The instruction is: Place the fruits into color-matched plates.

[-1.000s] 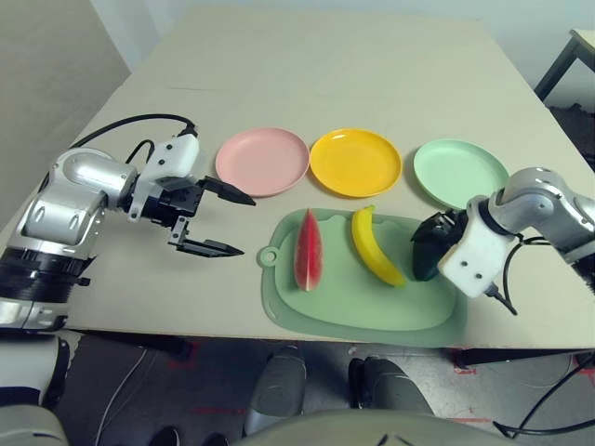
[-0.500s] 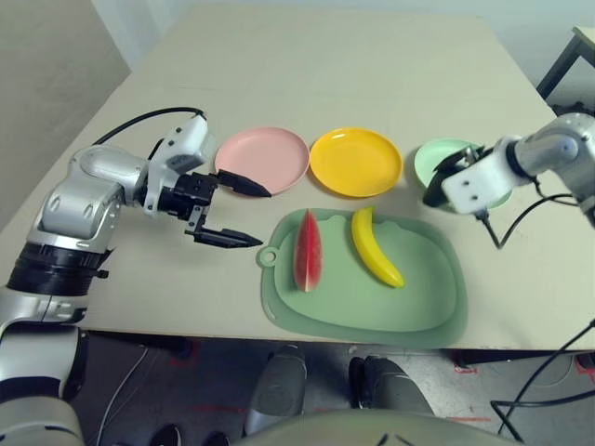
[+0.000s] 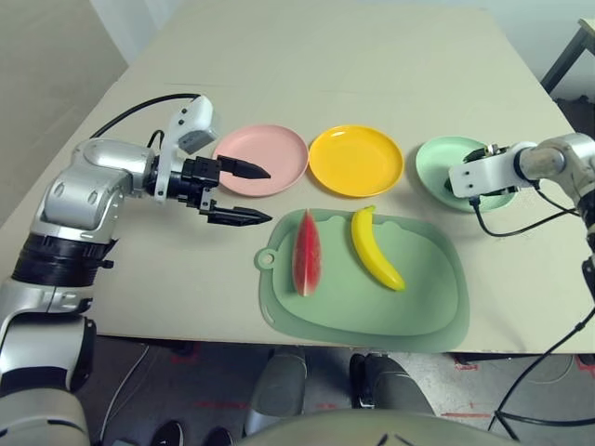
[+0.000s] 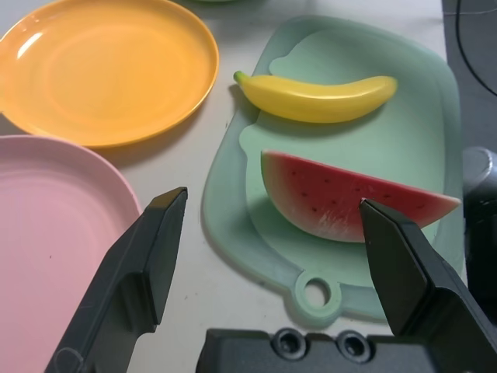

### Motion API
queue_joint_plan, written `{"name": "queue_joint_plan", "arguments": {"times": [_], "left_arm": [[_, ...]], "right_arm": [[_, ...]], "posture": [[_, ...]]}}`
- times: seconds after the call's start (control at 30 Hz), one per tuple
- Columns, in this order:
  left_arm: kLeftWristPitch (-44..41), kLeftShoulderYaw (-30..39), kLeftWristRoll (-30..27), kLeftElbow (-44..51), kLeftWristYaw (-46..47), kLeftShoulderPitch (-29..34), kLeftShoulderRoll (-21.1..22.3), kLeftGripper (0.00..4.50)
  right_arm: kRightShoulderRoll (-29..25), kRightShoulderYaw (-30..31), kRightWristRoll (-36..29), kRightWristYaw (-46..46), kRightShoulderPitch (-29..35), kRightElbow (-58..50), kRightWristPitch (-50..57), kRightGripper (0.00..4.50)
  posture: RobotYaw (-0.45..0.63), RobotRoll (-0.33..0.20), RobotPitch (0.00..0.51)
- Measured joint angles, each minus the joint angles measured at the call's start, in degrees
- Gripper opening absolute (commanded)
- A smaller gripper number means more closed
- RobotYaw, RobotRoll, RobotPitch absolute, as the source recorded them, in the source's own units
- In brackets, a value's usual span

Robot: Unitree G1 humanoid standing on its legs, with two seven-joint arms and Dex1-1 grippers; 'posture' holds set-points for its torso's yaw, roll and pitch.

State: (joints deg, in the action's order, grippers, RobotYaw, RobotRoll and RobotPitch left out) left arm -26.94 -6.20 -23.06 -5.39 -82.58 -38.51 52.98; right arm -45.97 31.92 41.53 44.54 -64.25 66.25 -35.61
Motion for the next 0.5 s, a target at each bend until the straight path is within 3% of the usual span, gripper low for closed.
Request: {"name": "queue_joint_plan", "arguments": {"times": [0.07,0.23,0.4,0.5], "left_arm": [[0.0,0.26,0.08,0.06,0.1,0.05,0.0,4.5],[1.84,0.24,1.4,0.21,-0.09,0.1,0.02,4.5],[4.91,0.06,2.91,-0.63,-1.99,0.02,0.14,4.5],[7.69,0.04,3.01,-1.45,-4.5,-0.05,0.13,4.5]], "right_arm": [[0.36,0.42,0.35,-0.2,-0.62,0.1,-0.88,4.45],[0.42,0.6,0.11,3.29,-4.22,-2.68,-4.38,4.45],[2.39,-1.32,-8.76,15.68,-3.86,-16.6,-5.3,4.45],[2.91,-1.77,-16.28,24.08,1.28,-30.58,-2.79,4.45]], "posture": [[0.24,0.0,0.118],[0.23,0.0,0.123],[0.23,0.0,0.126],[0.23,0.0,0.126]]}}
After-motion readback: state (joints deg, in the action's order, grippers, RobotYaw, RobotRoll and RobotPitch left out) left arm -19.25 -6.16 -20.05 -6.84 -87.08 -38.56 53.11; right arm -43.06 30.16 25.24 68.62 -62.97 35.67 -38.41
